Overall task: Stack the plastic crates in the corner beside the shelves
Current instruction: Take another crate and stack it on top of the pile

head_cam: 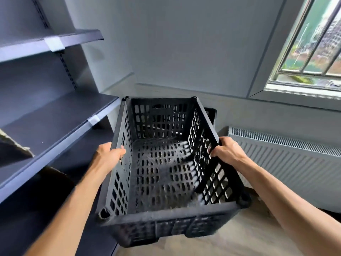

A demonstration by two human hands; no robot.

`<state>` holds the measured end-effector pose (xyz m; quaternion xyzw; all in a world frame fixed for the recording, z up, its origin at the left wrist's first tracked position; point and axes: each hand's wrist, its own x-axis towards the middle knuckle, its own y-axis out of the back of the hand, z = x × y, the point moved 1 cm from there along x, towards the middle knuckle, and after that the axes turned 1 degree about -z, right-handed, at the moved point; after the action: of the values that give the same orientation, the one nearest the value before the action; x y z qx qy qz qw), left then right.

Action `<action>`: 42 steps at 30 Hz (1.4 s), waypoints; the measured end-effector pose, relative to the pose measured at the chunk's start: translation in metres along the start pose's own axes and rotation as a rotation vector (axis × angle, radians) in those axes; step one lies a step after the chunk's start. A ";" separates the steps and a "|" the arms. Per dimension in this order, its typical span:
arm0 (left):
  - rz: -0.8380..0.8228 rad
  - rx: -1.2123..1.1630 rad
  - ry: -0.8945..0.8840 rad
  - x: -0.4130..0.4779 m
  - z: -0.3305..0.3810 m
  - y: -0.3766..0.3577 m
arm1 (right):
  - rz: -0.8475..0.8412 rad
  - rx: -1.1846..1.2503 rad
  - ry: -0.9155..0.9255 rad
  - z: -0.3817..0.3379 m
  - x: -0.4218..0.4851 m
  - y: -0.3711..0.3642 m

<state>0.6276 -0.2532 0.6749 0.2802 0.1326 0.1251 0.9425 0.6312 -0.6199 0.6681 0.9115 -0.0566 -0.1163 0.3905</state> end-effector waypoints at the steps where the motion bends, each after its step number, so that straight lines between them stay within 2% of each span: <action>1: 0.001 0.011 0.006 0.006 0.006 0.010 | -0.003 -0.011 0.006 -0.008 0.000 0.004; 6: 0.000 0.099 -0.022 0.035 0.046 0.049 | 0.024 0.010 0.017 -0.051 0.006 0.019; 12: -0.006 0.058 -0.081 0.071 0.060 0.079 | 0.076 0.019 0.024 -0.095 0.016 0.024; 24: -0.055 -0.016 -0.202 0.127 0.081 0.081 | 0.197 0.039 0.044 -0.130 0.042 0.033; 35: -0.036 -0.083 -0.197 0.150 0.099 0.065 | 0.163 0.048 0.121 -0.141 0.095 0.044; 42: 0.009 -0.132 -0.155 0.191 0.115 0.029 | 0.049 0.057 0.187 -0.127 0.188 0.055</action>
<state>0.8384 -0.2274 0.7497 0.2271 0.0494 0.1157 0.9657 0.8445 -0.6053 0.7608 0.9275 -0.0455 -0.0196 0.3706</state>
